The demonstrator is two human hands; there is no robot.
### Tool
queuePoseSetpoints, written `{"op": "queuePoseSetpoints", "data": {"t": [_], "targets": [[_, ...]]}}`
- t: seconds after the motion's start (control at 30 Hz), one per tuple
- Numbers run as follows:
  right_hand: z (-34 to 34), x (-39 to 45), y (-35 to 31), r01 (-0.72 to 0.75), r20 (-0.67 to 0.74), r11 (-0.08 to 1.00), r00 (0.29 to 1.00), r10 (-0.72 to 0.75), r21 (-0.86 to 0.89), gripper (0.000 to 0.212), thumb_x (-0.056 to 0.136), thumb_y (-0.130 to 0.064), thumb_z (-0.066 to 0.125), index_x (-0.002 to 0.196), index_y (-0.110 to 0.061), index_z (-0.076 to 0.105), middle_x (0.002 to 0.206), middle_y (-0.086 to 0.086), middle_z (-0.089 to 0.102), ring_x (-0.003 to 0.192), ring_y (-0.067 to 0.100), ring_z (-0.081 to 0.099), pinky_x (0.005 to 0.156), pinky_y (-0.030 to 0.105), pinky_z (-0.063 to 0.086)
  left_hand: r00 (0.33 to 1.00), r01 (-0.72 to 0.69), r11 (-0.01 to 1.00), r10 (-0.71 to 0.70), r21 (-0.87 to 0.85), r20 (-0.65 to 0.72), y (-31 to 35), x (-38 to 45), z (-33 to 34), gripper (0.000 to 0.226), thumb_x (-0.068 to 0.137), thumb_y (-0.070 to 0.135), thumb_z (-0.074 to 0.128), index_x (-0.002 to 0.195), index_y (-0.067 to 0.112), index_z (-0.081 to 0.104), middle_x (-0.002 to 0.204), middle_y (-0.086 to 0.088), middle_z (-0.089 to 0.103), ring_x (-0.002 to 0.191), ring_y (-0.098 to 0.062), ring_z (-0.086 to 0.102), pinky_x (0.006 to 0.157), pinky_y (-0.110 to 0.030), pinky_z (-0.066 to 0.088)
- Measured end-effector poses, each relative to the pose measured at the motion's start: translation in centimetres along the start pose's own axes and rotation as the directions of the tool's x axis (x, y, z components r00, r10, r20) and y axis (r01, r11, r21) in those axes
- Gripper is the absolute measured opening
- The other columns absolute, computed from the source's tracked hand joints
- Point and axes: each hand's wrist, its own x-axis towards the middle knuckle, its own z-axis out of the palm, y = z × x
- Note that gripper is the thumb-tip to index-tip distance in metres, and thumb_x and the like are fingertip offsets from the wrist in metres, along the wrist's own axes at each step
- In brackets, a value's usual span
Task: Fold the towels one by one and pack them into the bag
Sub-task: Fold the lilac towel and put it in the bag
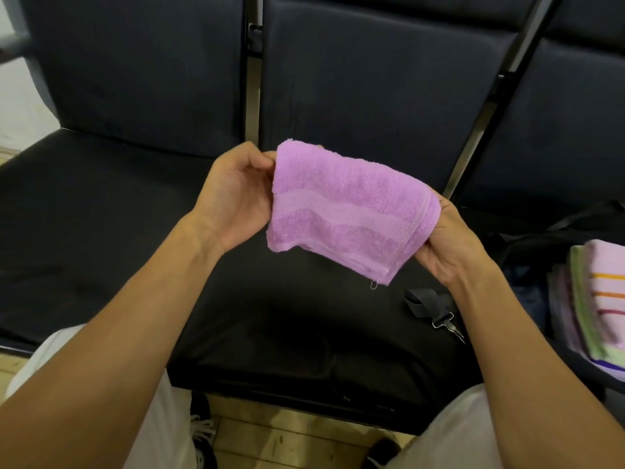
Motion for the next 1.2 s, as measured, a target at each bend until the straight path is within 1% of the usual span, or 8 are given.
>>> {"op": "queuePoseSetpoints", "data": {"t": [0.07,0.13,0.27,0.33,0.47,0.63,0.93,1.2], "targets": [[0.1,-0.1,0.0,0.000,-0.005,1.000,1.000,0.000,0.017,0.024,0.095,0.000,0.057,0.099,-0.018,0.072,0.082,-0.003,0.071,0.073,0.010,0.066,0.062,0.023,0.055,0.998,0.053,0.995,-0.050,-0.082,0.031,-0.3,0.0,0.0,0.015,0.091,0.023,0.043,0.081,0.015,0.051,0.106,-0.013,0.053,0.100,-0.025,0.051,0.106,-0.038,0.034],[0.1,-0.1,-0.1,0.005,-0.025,1.000,1.000,-0.005,0.026,0.023,0.095,-0.001,0.057,0.096,-0.018,0.072,0.080,-0.003,0.070,0.071,0.009,0.065,0.060,0.023,0.055,0.992,0.128,0.992,-0.128,-0.004,0.016,-0.6,0.1,0.4,0.028,0.095,0.038,0.045,0.078,0.018,0.056,0.092,-0.005,0.053,0.088,-0.019,0.053,0.096,-0.037,0.039],[0.4,-0.1,0.3,-0.017,-0.033,1.000,0.999,0.018,0.010,0.021,0.096,-0.004,0.055,0.097,-0.016,0.072,0.084,0.000,0.073,0.073,0.012,0.069,0.063,0.024,0.057,0.931,0.355,0.934,-0.351,0.032,-0.098,-2.0,0.2,1.1,0.054,0.094,0.052,0.046,0.118,0.009,0.067,0.110,-0.007,0.065,0.113,-0.024,0.061,0.102,-0.039,0.045],[0.6,-0.1,0.5,-0.048,-0.038,0.998,0.998,0.049,0.027,0.019,0.096,-0.005,0.056,0.100,-0.013,0.072,0.089,0.003,0.074,0.078,0.015,0.071,0.067,0.027,0.059,0.905,0.379,0.925,-0.365,0.025,-0.220,-2.6,0.2,1.2,0.043,0.095,0.046,0.051,0.115,0.011,0.067,0.101,-0.005,0.066,0.109,-0.022,0.061,0.096,-0.036,0.050],[0.4,0.3,0.5,-0.052,-0.046,0.995,0.998,0.048,-0.080,0.023,0.089,0.000,0.064,0.105,-0.013,0.074,0.098,0.005,0.075,0.088,0.019,0.072,0.069,0.030,0.060,0.880,0.329,0.944,-0.311,-0.010,-0.359,-2.1,0.4,0.7,0.030,0.095,0.031,0.057,0.118,0.012,0.065,0.093,-0.002,0.067,0.097,-0.018,0.062,0.086,-0.033,0.052],[0.7,0.3,0.8,-0.049,-0.001,0.997,0.999,0.049,-0.060,0.025,0.071,-0.004,0.071,0.091,-0.018,0.079,0.097,0.005,0.076,0.094,0.018,0.073,0.072,0.027,0.060,0.874,0.240,0.969,-0.192,0.055,-0.446,-1.3,0.6,0.0,0.030,0.088,0.022,0.068,0.117,0.012,0.068,0.112,-0.007,0.070,0.104,-0.020,0.066,0.079,-0.034,0.056],[0.4,0.5,0.7,-0.020,0.001,0.998,1.000,0.020,0.053,0.020,0.089,-0.006,0.063,0.101,-0.015,0.076,0.105,0.006,0.073,0.101,0.020,0.069,0.081,0.031,0.058,0.950,-0.014,0.950,0.109,0.311,-0.291,0.2,-0.1,0.5,0.023,0.094,0.028,0.059,0.102,0.010,0.072,0.117,-0.005,0.069,0.111,-0.018,0.065,0.087,-0.027,0.054],[0.4,0.3,1.3,-0.025,-0.067,0.988,0.998,0.015,-0.156,0.016,0.098,-0.015,0.057,0.098,-0.013,0.073,0.098,0.005,0.073,0.095,0.022,0.070,0.083,0.037,0.060,0.962,-0.073,0.942,0.153,0.327,-0.226,1.1,-0.3,0.9,0.040,0.101,0.038,0.042,0.108,0.008,0.068,0.118,-0.002,0.070,0.111,-0.013,0.065,0.098,-0.028,0.050]]}}
